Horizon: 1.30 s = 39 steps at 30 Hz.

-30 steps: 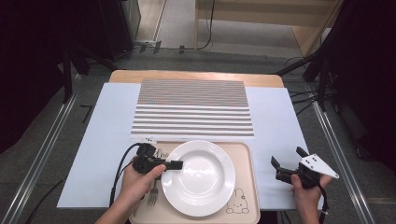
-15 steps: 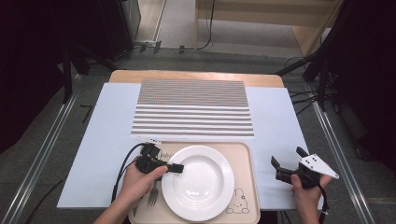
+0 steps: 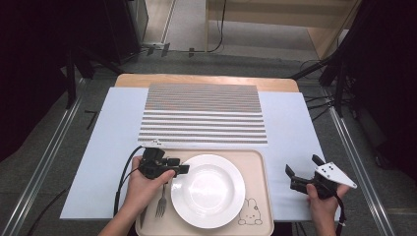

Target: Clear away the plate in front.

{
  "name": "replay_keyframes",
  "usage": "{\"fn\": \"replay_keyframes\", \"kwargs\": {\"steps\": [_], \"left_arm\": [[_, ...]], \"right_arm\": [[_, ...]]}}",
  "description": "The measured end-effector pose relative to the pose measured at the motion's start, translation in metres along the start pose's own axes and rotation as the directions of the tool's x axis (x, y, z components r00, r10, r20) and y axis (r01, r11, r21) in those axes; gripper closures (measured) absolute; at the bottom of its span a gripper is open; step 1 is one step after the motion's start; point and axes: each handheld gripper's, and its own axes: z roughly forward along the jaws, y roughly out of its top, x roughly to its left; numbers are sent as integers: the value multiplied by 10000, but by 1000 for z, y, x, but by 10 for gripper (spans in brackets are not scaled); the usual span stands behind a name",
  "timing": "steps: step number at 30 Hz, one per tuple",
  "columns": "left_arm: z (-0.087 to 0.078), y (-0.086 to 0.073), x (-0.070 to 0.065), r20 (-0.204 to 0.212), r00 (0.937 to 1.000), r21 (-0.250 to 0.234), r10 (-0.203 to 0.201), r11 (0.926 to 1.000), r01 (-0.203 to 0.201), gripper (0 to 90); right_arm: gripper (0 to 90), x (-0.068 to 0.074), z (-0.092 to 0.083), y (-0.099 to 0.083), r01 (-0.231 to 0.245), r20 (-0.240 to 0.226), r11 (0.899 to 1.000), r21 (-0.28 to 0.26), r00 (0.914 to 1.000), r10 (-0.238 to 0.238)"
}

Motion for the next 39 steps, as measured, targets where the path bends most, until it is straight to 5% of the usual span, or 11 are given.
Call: {"fn": "replay_keyframes", "kwargs": {"steps": [6,13,16,20,25,32,39], "left_arm": [[-6,-4,-3,63,9981,-834,613,9947,-605,287],[-17,-5,-2,259,9928,-1687,1171,9794,-1112,129],[-23,-8,2,262,9930,-2100,1154,9718,-1074,128],[-31,-11,5,-95,9933,-2548,1155,9602,-1141,127],[-40,-13,13,-361,9940,-2777,1037,9544,-1096,127],[-51,-20,21,-1117,9869,-3134,1164,9383,-1462,126],[-58,-33,34,-1602,9823,-3078,974,9406,-1435,126]], "right_arm": [[0,0,0,0,-7,21,10000,16,10000,7],[0,0,0,0,7,27,10000,18,10000,-7],[0,0,0,0,7,24,10000,20,10000,-7],[0,0,0,0,-1,29,10000,31,10000,0],[0,1,0,0,22,36,10000,38,10000,-23],[0,1,0,0,29,58,10000,41,10000,-29],[0,1,0,0,33,50,10000,40,10000,-33]]}}
